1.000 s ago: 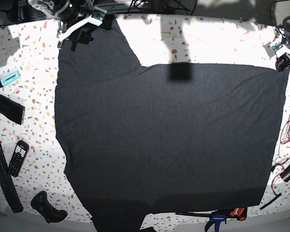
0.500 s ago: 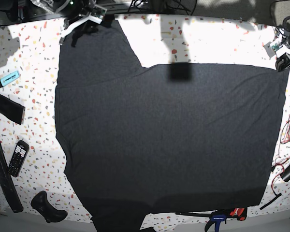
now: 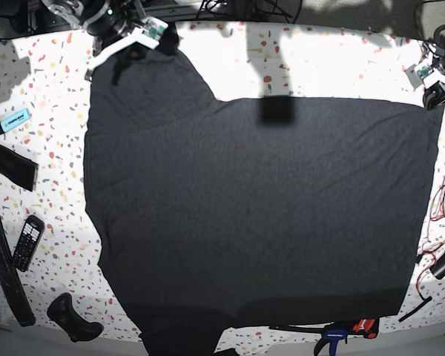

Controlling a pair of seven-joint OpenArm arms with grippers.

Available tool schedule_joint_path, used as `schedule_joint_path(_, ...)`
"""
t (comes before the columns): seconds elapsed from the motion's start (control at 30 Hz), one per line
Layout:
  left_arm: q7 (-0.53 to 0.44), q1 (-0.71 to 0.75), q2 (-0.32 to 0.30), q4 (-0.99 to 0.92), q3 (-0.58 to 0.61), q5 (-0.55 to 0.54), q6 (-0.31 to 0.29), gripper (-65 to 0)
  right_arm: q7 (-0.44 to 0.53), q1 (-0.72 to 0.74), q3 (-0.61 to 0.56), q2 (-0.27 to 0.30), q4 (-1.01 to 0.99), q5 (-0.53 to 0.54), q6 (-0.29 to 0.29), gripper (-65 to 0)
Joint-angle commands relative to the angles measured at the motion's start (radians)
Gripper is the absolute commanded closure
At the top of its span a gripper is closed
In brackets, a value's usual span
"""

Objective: Fold the T-shirt properly
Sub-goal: 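Grasp the shirt's shoulder edges with both grippers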

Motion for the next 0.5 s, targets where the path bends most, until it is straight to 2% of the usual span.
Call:
schedule_joint_path(0.0, 0.002, 0.017, -0.003, -0.003, 0.004, 0.018, -0.026, 0.0, 0.007, -0.006, 0.005, 0.008, 0.026, 0.008, -0.006, 0.0)
schedule_joint_path(0.13, 0.002, 0.016, -0.003, -0.003, 0.004, 0.018, -0.026, 0.0, 0.002, -0.006, 0.005, 0.008, 0.031, 0.019, -0.040, 0.0)
schedule_joint_path(0.3, 0.002, 0.016, -0.003, -0.003, 0.004, 0.018, -0.026, 0.0, -0.013, -0.005, 0.005, 0.008, 0.031, 0.067, -0.140, 0.0)
schedule_joint_path(0.47, 0.002, 0.016, -0.003, -0.003, 0.004, 0.018, -0.026, 0.0, -0.030, -0.005, 0.005, 0.008, 0.031, 0.097, -0.141, 0.0)
